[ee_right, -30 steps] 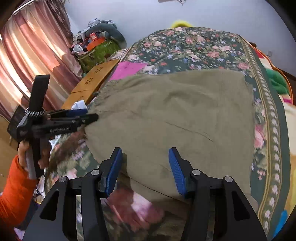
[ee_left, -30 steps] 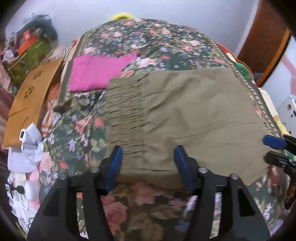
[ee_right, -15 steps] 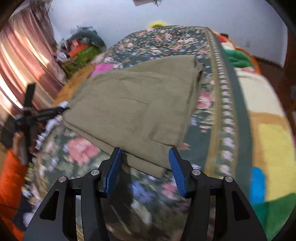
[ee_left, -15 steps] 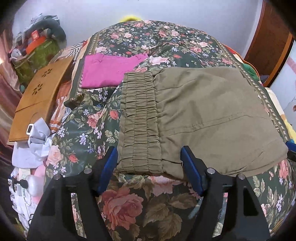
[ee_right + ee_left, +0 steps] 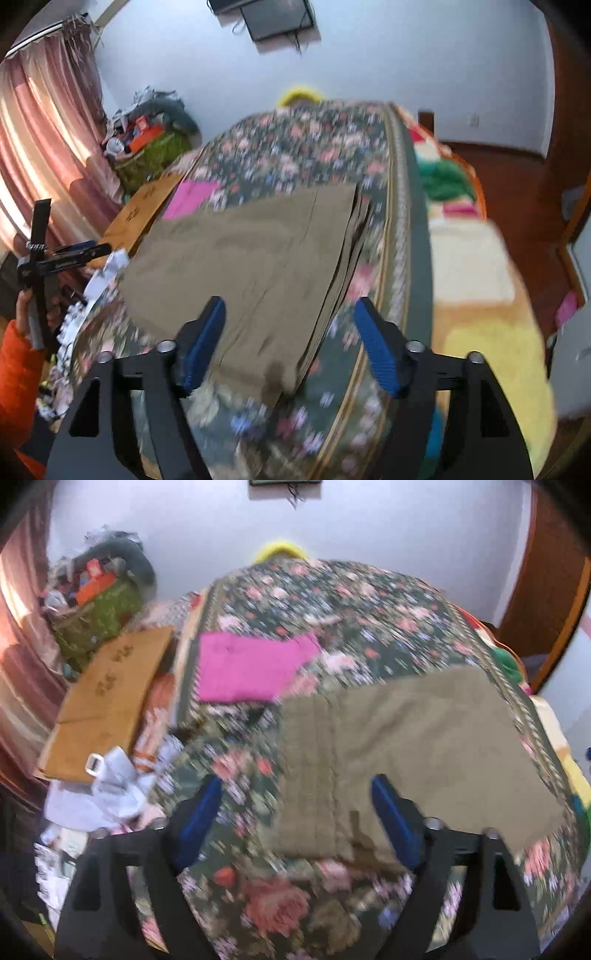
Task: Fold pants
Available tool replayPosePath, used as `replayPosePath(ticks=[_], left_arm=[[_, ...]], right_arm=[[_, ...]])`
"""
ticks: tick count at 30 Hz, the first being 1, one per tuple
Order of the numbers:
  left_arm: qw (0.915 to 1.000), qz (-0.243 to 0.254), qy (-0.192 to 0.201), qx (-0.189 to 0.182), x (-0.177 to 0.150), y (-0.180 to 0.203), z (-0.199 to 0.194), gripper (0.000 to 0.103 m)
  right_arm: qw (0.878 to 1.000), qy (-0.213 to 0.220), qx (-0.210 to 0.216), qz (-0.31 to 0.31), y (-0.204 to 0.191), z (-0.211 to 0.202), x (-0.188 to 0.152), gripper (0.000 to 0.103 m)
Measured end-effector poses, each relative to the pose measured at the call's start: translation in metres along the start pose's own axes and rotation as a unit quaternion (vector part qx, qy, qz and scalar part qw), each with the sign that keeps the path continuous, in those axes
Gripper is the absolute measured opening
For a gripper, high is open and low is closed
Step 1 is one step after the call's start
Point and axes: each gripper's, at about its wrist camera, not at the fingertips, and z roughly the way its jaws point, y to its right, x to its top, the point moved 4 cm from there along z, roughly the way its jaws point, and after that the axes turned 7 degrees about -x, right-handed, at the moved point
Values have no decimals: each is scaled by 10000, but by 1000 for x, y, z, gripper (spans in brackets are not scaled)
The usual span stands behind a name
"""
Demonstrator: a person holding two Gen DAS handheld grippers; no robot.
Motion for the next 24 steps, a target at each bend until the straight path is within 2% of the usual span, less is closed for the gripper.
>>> replayPosePath(ticks=[2, 7, 13, 18, 24], left_arm=[[9999, -7, 4, 133, 12, -3, 4, 93], [9997, -117, -192, 21, 38, -9, 29, 94], [9991, -156, -381, 39, 60, -16, 63, 94], [9982, -33, -580, 171, 69, -19, 95, 94], [9961, -104, -870, 137, 70, -21, 130, 94]], right_arm=[[9999, 102, -25, 24, 4, 5, 13, 74], [9992, 285, -240, 109, 20, 30, 44, 79], [9987, 56, -502, -53, 41, 80, 69, 79], [9985, 29, -507, -205, 51, 120, 85, 79], [9991, -382, -159, 27, 61, 174, 100, 77]])
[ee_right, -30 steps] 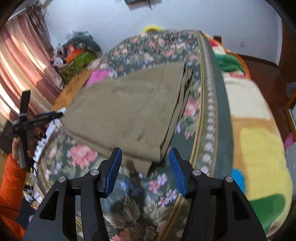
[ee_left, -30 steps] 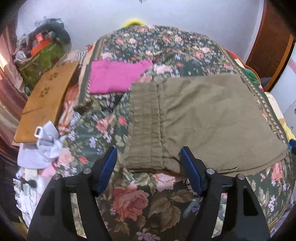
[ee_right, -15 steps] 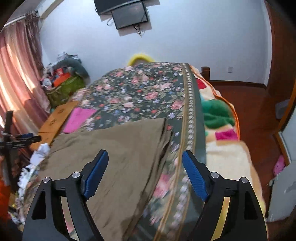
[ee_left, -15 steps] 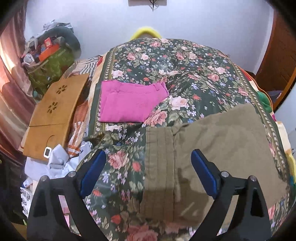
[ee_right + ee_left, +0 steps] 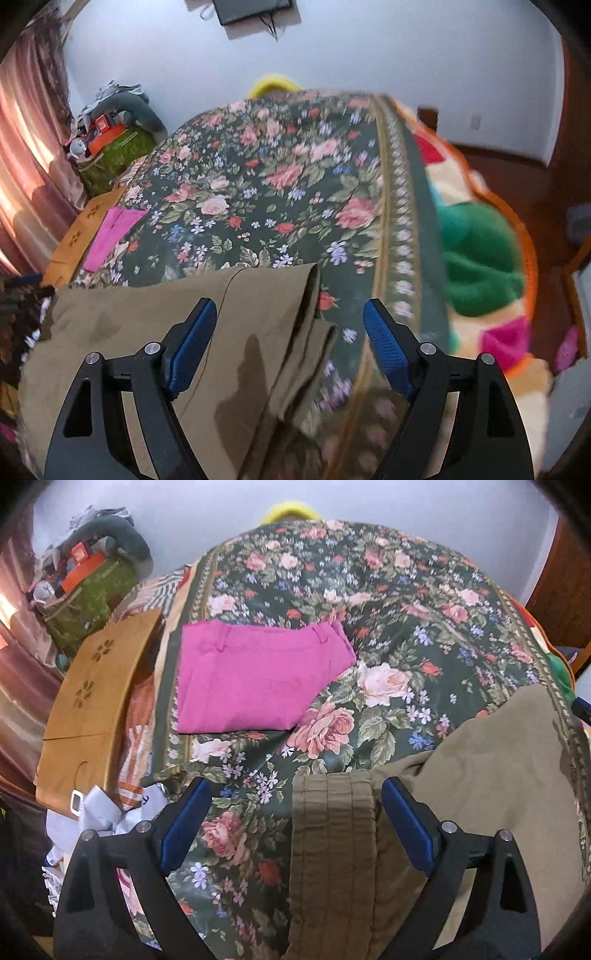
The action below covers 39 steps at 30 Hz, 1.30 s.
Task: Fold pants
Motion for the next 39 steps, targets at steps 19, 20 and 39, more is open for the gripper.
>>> replayPosePath(ticks=[19, 20, 39], left_arm=[[9994, -69, 78, -315, -15, 9, 26, 56], [9995, -89, 96, -271, -15, 8, 26, 56], [9974, 271, 536, -404, -8, 39, -42, 86]], right_arm=[[9922, -807, -87, -948, -16, 63, -11, 6], [9923, -799, -115, -939, -16, 63, -12, 6], [9942, -237, 606, -858, -77, -28, 15, 69]])
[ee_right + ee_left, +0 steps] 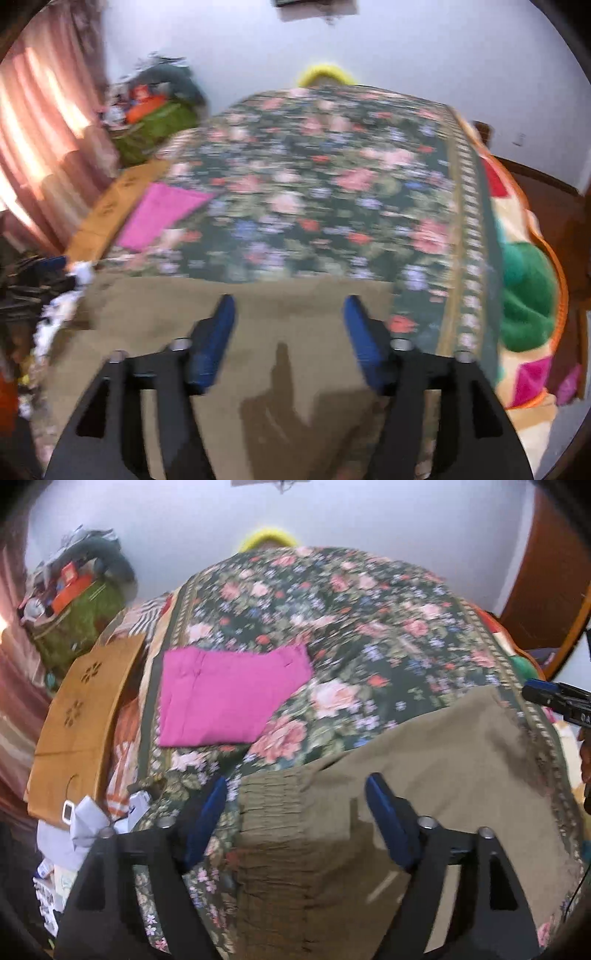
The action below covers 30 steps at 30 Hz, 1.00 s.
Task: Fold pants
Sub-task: 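Fold the pants in half with the left gripper and flatten with the right gripper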
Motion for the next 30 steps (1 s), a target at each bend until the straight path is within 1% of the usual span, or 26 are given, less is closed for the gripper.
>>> replayPosePath(ticks=[1, 2, 4, 8, 10, 11, 13, 14, 16, 18, 20, 22, 27, 30], left_arm=[[10000, 13, 5, -64, 2, 6, -1, 93], [10000, 23, -4, -91, 3, 10, -1, 96], [9998, 66, -98, -155, 3, 19, 3, 97], [9990, 136, -398, -144, -3, 30, 21, 97], [9974, 120, -661, -268, -13, 32, 35, 97], [9963, 99, -790, -321, -18, 33, 41, 97], [9938, 87, -1040, -374, -30, 33, 52, 97], [9933, 113, -1100, -333, -34, 33, 56, 97], [9944, 299, -996, -194, -41, 35, 53, 99], [9947, 407, -936, -151, -48, 36, 47, 99], [9949, 377, -915, -192, -52, 35, 43, 99], [9952, 296, -900, -241, -56, 31, 38, 99], [9962, 194, -822, -218, -67, 26, 25, 99], [9966, 115, -789, -217, -77, 22, 16, 99]], right_arm=[[9998, 24, 146, -105, -15, -2, 2, 73], [9995, 34, 241, -188, -24, -3, 2, 74], [9983, -69, 464, -349, -47, 1, -1, 80], [9945, -503, 834, -376, -75, 23, -17, 81], [9891, -1031, 961, -427, -87, 43, -31, 81], [9835, -1398, 989, -584, -93, 54, -41, 81], [9766, -1734, 953, -847, -100, 68, -59, 82], [9754, -1783, 915, -923, -101, 71, -66, 83], [9779, -1636, 880, -962, -100, 66, -74, 86], [9768, -1713, 955, -861, -96, 61, -78, 86], [9766, -1749, 1009, -744, -91, 53, -84, 86], [9773, -1736, 973, -731, -87, 46, -90, 86], [9796, -1674, 966, -552, -78, 21, -108, 86], [9800, -1664, 908, -610, -78, 10, -114, 86]])
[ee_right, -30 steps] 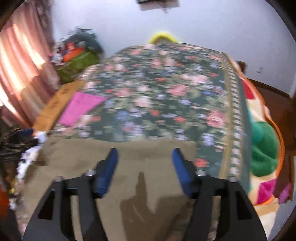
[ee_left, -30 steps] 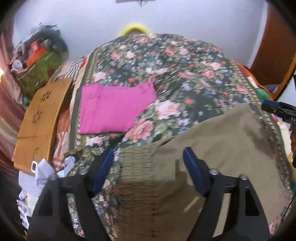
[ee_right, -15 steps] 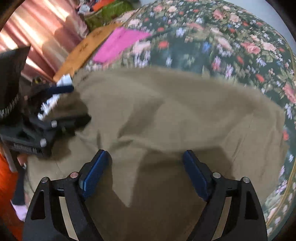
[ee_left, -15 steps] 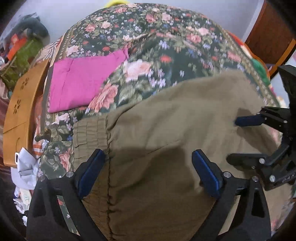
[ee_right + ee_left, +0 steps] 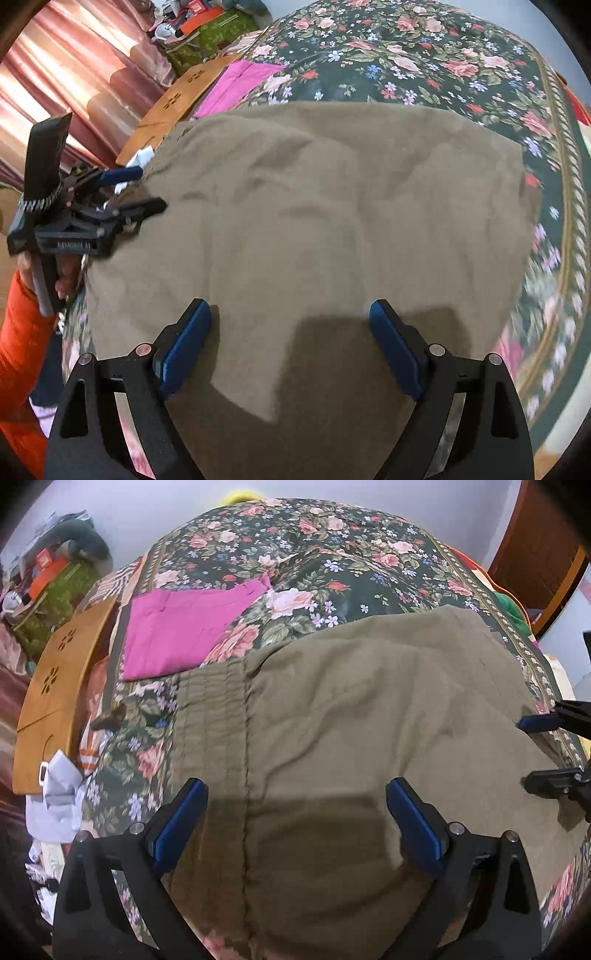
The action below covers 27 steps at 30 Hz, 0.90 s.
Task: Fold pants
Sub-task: 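Fold the pants in half with the left gripper and flatten with the right gripper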
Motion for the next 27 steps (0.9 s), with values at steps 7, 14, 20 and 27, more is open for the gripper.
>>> replayPosePath(ticks=[7, 14, 20, 27], left_arm=[[9999, -90, 99, 102, -25, -5, -18, 99], [9992, -300, 224, 121, -52, -12, -35, 99], [9983, -518, 267, 62, -68, -16, -46, 99], [9947, -532, 559, 673, -78, -14, -78, 99]], right_arm=[[9991, 214, -19, 376, 10, -19, -30, 86], [9951, 637, -136, 740, 14, -32, -55, 87], [9925, 714, -178, 977, 18, -41, -72, 88], [9907, 794, -426, 1022, 17, -56, -79, 88]])
